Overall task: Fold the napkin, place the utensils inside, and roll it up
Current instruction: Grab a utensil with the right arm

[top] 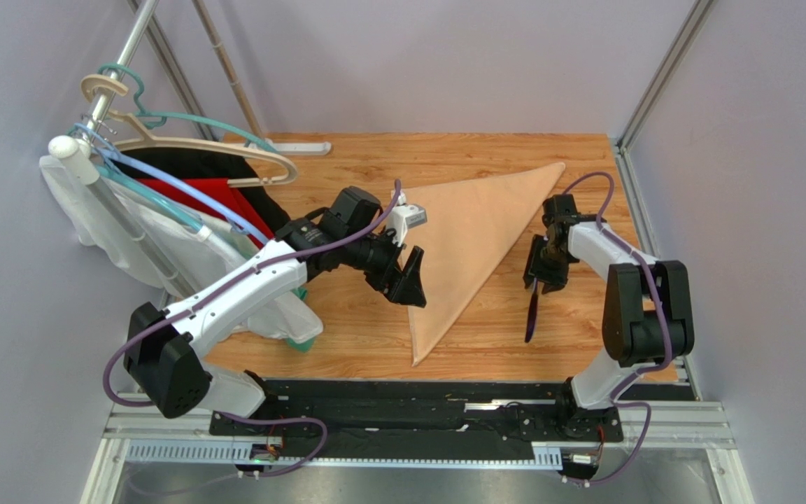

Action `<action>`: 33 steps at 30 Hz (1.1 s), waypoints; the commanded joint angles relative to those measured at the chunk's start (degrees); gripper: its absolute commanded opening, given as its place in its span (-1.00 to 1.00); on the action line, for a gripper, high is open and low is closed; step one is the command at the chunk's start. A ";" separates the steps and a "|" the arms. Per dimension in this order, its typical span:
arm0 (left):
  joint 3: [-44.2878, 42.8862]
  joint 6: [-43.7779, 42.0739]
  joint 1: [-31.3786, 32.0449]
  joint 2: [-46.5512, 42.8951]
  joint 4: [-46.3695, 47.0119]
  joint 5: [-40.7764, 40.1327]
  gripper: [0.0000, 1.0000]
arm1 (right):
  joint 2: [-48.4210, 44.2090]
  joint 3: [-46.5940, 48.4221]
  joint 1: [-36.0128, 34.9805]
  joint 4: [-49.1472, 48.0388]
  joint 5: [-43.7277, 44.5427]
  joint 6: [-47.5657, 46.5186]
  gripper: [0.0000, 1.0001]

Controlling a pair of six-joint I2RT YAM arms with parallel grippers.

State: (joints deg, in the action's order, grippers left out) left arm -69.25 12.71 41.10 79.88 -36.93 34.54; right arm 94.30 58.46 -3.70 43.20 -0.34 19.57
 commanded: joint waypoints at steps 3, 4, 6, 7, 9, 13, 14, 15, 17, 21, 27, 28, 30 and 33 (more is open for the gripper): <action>0.26 0.12 -0.32 -2.80 1.68 1.49 0.74 | 2.46 1.31 -0.25 -4.18 3.32 2.40 -0.16; 0.26 0.04 -0.32 -3.06 1.68 1.49 0.74 | 3.60 1.74 -0.25 -4.35 3.15 2.57 -0.16; 0.26 -0.05 -0.32 -3.32 1.68 1.14 0.73 | 4.40 1.49 -0.25 -5.40 2.80 2.66 -0.18; 0.26 -0.14 -0.32 -3.58 1.77 0.96 0.74 | 4.92 0.96 -0.25 -6.19 2.89 2.84 -0.20; 0.35 -0.05 -0.23 -3.68 1.77 0.70 0.73 | 5.28 0.35 -0.25 -6.64 2.98 3.19 -0.21; 0.35 -0.14 -0.32 -3.68 1.77 1.14 0.73 | 5.37 -1.76 -0.25 -8.65 2.45 3.63 -0.30; 0.35 -0.14 -0.32 -3.68 1.77 1.14 0.74 | 5.80 -1.85 -0.16 -8.83 2.54 3.46 -0.39; 0.35 -0.05 -0.32 -3.68 1.86 1.23 0.74 | 6.07 -1.85 -0.16 -8.92 2.28 3.54 -0.45; 0.43 -0.05 -0.32 -3.76 1.86 1.23 0.74 | 6.59 -1.77 -0.16 -9.54 2.18 3.37 -0.59; 0.44 -0.14 -0.23 -3.76 1.95 1.23 0.73 | 8.87 -0.63 -0.16 -9.45 2.10 2.93 -0.86; 0.44 -0.14 -0.23 -3.68 1.95 1.14 0.73 | 7.04 1.04 -1.48 -7.96 2.10 2.40 -1.00; 0.44 -0.14 -0.32 -3.68 1.86 1.14 0.74 | 6.08 1.57 -1.48 -7.61 2.01 2.57 -1.00; 0.44 -0.05 -0.23 -3.68 1.95 1.23 0.73 | 5.19 2.36 -1.83 -7.17 1.75 2.66 -1.00; 0.44 0.03 -0.32 -3.68 2.04 1.31 0.74 | 4.14 4.21 -2.44 -6.03 1.48 2.66 -1.00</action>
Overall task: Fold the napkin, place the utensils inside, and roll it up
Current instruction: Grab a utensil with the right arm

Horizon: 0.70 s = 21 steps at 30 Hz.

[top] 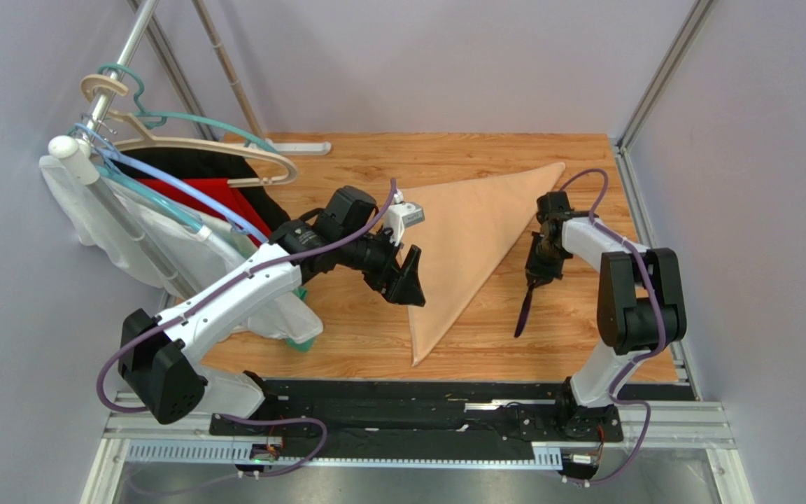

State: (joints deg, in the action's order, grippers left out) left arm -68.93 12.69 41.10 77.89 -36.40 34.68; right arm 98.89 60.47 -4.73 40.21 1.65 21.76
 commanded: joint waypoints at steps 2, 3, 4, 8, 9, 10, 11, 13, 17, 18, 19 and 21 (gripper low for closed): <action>0.11 0.06 -0.32 -1.60 1.42 1.18 0.74 | -0.63 3.60 -1.68 -2.33 -0.68 0.74 -1.00; 0.11 -0.03 -0.32 -1.60 1.51 1.18 0.73 | -0.63 4.13 -2.12 -2.15 -0.86 0.83 -1.00; 0.19 0.06 -0.32 -1.60 1.42 1.18 0.73 | -0.63 4.48 -2.21 -1.98 -0.86 1.00 -1.00; 0.20 0.14 -0.32 -1.51 1.51 1.18 0.74 | -0.19 6.85 -2.65 -1.62 -0.77 1.62 -1.00; 0.20 0.06 -0.32 -1.42 1.51 1.18 0.74 | 0.33 7.20 -2.91 -1.62 -0.86 1.62 -1.00; 0.20 0.14 -0.32 -1.42 1.51 1.18 0.74 | 0.51 7.56 -3.09 -1.71 -0.86 1.71 -1.00; 0.20 0.06 -0.32 -1.42 1.51 1.18 0.73 | 0.86 7.91 -3.26 -1.71 -0.77 1.97 -1.00; 0.20 0.06 -0.23 -1.51 1.51 1.10 0.74 | 1.48 8.53 -3.97 -2.06 -0.86 2.23 -1.00; 0.20 -0.03 -0.32 -1.33 1.51 1.01 0.74 | 2.27 9.67 -4.85 -2.94 -0.86 3.46 -1.00; 0.20 -0.03 -0.32 -1.25 1.51 0.92 0.74 | 2.44 9.93 -5.20 -3.03 -2.60 3.90 -1.00; 0.20 0.06 -0.32 -1.25 1.51 0.92 0.74 | 2.62 10.72 -5.37 -2.85 -2.62 3.99 -1.00; 0.20 0.06 -0.32 -1.16 1.51 0.92 0.73 | 2.80 11.42 -5.90 -2.94 -2.70 4.43 -1.00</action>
State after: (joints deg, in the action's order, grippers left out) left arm -68.93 12.69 41.10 77.89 -36.36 34.68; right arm 101.38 68.03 -9.52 39.42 0.34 24.21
